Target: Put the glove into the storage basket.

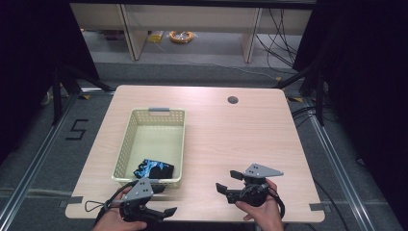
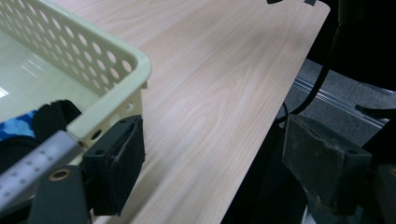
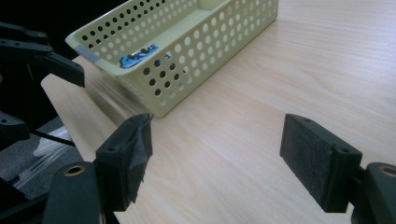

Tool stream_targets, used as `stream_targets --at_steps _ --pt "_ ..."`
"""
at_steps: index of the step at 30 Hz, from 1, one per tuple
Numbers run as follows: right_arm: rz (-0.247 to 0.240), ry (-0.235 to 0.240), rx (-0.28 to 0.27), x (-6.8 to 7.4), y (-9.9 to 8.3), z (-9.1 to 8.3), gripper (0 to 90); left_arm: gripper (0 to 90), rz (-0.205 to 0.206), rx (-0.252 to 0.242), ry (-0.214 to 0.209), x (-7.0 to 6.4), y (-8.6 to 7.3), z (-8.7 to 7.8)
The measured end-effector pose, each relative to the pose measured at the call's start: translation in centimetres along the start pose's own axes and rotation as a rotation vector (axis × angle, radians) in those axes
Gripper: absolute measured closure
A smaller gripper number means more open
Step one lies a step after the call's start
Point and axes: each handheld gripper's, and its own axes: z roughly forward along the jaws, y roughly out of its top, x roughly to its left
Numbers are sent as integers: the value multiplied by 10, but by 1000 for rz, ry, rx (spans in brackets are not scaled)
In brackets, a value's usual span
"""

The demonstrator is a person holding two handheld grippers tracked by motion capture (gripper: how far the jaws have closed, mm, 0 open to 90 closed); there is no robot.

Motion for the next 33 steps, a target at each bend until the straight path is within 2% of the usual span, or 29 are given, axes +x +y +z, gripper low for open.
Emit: stream_targets --at_steps 1,3,4,5,6,7,8,9,10,11,12,13,14,15,16,17,18,19,21,22,23,24,25,26,27,29,30,31,33 --pt "14 -3 7 2 -1 -1 256 193 30 10 -8 2 -2 1" --pt "-10 17 4 2 -5 -1 241 189 15 3 -18 3 -5 2" --pt "-12 11 9 4 -6 -2 235 183 -20 3 -26 1 -7 4" --pt "9 19 9 7 -8 -1 230 177 13 12 -11 3 -9 3" --pt "-20 31 -1 6 -9 -2 221 173 -3 0 -12 2 -11 5" --pt "2 28 2 9 -11 -2 216 173 41 15 -10 4 -12 5" --pt "14 42 12 11 -12 -3 212 171 27 25 -15 2 -13 5" --pt "-22 36 7 9 -14 -3 207 169 39 51 -7 3 -15 5" --pt "7 46 7 11 -16 -2 203 168 46 54 -8 2 -16 5" --pt "-22 47 9 9 -17 -2 203 168 34 45 -12 0 -18 7" --pt "-11 34 9 10 -19 -1 203 167 33 35 -13 -1 -19 8" --pt "-3 42 19 11 -20 -3 203 166 67 57 0 0 -20 8" --pt "5 50 23 11 -22 -2 203 165 66 61 -9 -1 -21 8" --pt "-13 30 29 9 -23 -3 203 164 36 54 -10 -3 -23 10" --pt "-14 42 24 8 -24 -3 203 155 48 51 -10 -3 -24 11" --pt "0 40 24 9 -26 -3 204 155 79 85 -6 -1 -25 10" --pt "9 41 37 10 -27 -3 204 154 39 69 -7 -5 -27 13" --pt "-29 28 35 8 -27 -4 204 154 53 82 -2 -4 -28 14" --pt "-17 29 47 9 -30 -3 204 154 48 77 -11 -6 -29 15" --pt "-22 34 49 9 -30 -4 204 154 89 99 -4 -4 -30 15" --pt "14 36 56 13 -31 -5 204 154 50 87 -5 -7 -31 16" --pt "-27 36 55 10 -31 -5 203 154 57 99 2 -6 -31 16" --pt "-5 23 68 13 -32 -7 203 154 54 100 -2 -7 -32 16" --pt "-27 23 60 12 -33 -6 203 154 70 97 -10 -7 -32 17" --pt "-34 27 65 13 -33 -7 202 154 52 98 -4 -8 -34 18" --pt "-20 30 69 15 -35 -8 200 154 66 110 6 -8 -34 18" --pt "-54 27 69 13 -36 -6 199 154 54 101 3 -9 -35 18" --pt "-15 28 80 17 -37 -9 198 154 58 102 5 -9 -35 18" --pt "-48 25 82 15 -38 -9 192 154 68 117 13 -7 -36 19"
